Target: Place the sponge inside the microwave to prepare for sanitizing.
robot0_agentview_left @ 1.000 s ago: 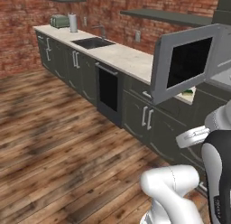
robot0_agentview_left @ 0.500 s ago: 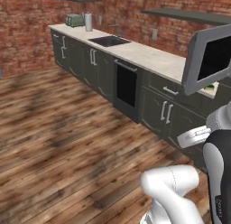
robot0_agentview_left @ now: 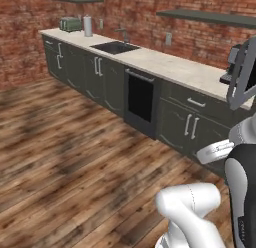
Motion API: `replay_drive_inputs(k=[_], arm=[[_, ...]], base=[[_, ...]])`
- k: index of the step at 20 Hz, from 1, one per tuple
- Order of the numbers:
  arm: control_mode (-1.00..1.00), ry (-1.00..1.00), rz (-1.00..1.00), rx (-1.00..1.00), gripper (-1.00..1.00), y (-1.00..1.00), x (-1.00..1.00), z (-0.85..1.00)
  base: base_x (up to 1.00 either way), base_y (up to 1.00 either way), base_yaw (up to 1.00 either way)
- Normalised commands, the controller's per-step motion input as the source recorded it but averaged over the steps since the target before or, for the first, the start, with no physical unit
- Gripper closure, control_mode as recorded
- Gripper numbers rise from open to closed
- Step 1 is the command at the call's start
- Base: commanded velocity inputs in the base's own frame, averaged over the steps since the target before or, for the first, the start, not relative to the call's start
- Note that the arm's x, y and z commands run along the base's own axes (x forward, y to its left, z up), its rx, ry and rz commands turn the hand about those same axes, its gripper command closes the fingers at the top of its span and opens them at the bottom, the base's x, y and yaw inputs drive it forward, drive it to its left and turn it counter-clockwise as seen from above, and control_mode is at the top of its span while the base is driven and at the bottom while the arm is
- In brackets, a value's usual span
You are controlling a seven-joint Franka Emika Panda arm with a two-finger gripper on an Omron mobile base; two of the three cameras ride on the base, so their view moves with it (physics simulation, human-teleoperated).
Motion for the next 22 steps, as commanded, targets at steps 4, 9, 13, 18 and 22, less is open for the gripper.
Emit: replay_drive_inputs(k=[4, 9, 13, 18, 22], arm=[[1.0, 0.0, 0.0, 0.0, -1.0, 0.0, 0.0, 0.0], [1.0, 0.0, 0.0, 0.0, -1.0, 0.0, 0.0, 0.0], [1.0, 0.0, 0.0, 0.0, -1.0, 0.0, 0.0, 0.0], [1.0, 0.0, 0.0, 0.0, -1.0, 0.0, 0.0, 0.0], [1.0, 0.0, 0.0, 0.0, -1.0, 0.0, 0.0, 0.0]], base=[[0.72, 0.39, -0.33], [0.72, 0.39, -0.31], [0.74, 0.39, -0.27], [0.75, 0.34, -0.23], [0.72, 0.2, -0.26]])
